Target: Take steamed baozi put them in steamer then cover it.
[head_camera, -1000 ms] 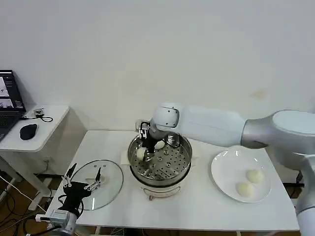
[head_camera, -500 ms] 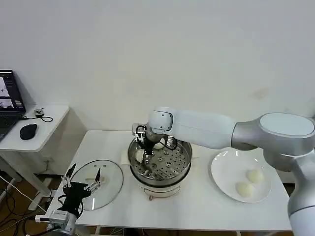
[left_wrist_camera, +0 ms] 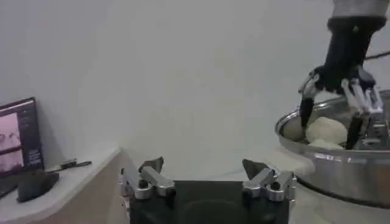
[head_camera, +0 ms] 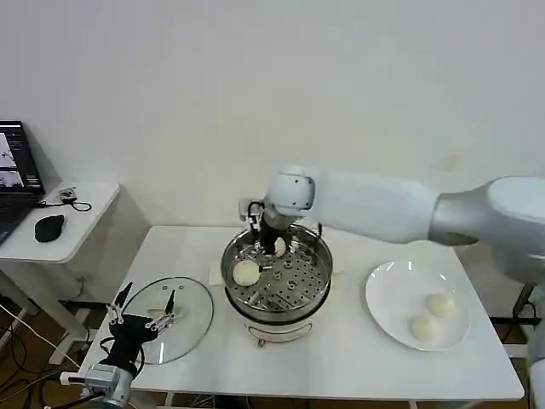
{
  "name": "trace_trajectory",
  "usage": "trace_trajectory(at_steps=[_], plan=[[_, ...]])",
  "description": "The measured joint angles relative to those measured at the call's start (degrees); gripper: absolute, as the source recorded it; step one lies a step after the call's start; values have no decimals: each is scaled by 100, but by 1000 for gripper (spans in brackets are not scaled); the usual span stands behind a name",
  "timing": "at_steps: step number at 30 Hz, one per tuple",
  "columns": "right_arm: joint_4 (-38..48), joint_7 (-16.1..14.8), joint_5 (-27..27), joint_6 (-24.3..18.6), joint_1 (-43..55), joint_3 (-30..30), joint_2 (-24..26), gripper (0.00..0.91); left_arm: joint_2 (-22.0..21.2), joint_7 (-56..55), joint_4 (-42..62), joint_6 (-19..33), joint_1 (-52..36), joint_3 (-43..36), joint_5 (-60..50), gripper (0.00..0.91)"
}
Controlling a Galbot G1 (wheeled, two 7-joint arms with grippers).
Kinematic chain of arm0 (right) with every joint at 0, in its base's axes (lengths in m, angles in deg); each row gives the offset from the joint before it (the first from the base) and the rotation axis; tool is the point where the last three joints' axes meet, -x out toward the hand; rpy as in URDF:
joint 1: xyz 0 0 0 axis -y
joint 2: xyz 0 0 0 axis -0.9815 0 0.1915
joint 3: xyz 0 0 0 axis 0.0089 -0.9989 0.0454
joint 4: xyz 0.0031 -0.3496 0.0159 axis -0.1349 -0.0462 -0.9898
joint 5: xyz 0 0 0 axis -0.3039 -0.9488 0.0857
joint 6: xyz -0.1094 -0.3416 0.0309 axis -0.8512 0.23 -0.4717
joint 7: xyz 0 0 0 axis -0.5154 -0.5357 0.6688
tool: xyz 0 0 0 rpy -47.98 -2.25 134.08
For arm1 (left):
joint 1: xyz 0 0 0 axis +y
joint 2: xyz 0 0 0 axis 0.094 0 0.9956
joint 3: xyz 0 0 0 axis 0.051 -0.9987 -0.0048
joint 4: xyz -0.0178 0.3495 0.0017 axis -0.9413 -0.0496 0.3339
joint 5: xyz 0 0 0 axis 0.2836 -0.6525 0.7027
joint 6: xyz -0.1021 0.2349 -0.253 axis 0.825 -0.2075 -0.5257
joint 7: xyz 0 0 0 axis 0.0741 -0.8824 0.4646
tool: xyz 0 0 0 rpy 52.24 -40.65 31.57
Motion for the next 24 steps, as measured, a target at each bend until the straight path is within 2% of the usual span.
trace_trajectory(at_steps=[7, 13, 19, 24], plan=[[-837, -376, -525, -440, 460, -187, 1376, 907, 13, 7, 24, 0, -6, -79, -10, 907], [-1361, -667, -1176, -817, 434, -155, 2635, 907, 4, 15, 64, -3, -4, -148, -28, 907], [-1598, -815, -1807, -1163, 131, -70, 3697, 907, -18, 16, 119, -3, -1, -179, -38, 907], [-1630, -845, -2337, -1416, -590, 332, 4400, 907, -34, 16, 162, -1, 17, -202, -67, 907]])
